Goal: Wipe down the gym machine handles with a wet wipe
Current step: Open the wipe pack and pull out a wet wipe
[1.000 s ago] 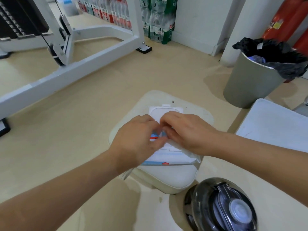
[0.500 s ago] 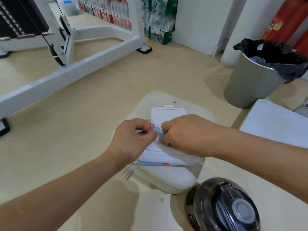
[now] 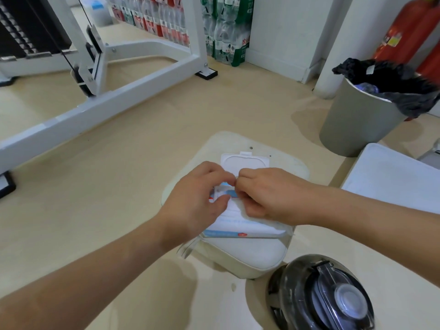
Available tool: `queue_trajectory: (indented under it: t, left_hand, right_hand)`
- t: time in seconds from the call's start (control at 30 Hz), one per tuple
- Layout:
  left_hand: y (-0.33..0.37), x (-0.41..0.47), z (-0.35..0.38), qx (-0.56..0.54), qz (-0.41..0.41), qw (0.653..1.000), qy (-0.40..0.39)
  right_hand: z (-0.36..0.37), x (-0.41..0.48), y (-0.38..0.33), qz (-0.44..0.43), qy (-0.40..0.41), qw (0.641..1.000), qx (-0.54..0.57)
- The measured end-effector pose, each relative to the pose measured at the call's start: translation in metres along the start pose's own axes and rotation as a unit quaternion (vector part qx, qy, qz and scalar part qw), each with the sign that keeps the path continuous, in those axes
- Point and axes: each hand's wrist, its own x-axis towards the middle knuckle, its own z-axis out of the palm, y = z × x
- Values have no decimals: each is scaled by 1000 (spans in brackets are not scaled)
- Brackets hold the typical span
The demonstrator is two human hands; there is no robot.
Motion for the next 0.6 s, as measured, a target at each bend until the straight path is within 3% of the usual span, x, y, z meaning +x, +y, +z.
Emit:
queue_trajectory:
  t: [0.13, 0.23, 0.33, 0.43, 0.6]
  left_hand:
    - [3, 7, -4, 98, 42, 994, -37]
    - [8, 11, -7, 102, 44, 991, -78]
    - [18, 15, -8, 68, -4, 995, -69]
    - [25, 18, -3, 128, -33, 989, -67]
    - [31, 17, 8, 217, 35, 972, -85]
  right_hand:
    - [1, -4, -3, -30, 43, 999, -14]
    - [0, -7, -5, -36, 73, 996, -34]
    - [2, -10, -5, -34, 78, 996, -16]
    - [3, -12, -2, 11, 74, 996, 56]
    - [-10, -19, 6, 114, 23, 978, 175]
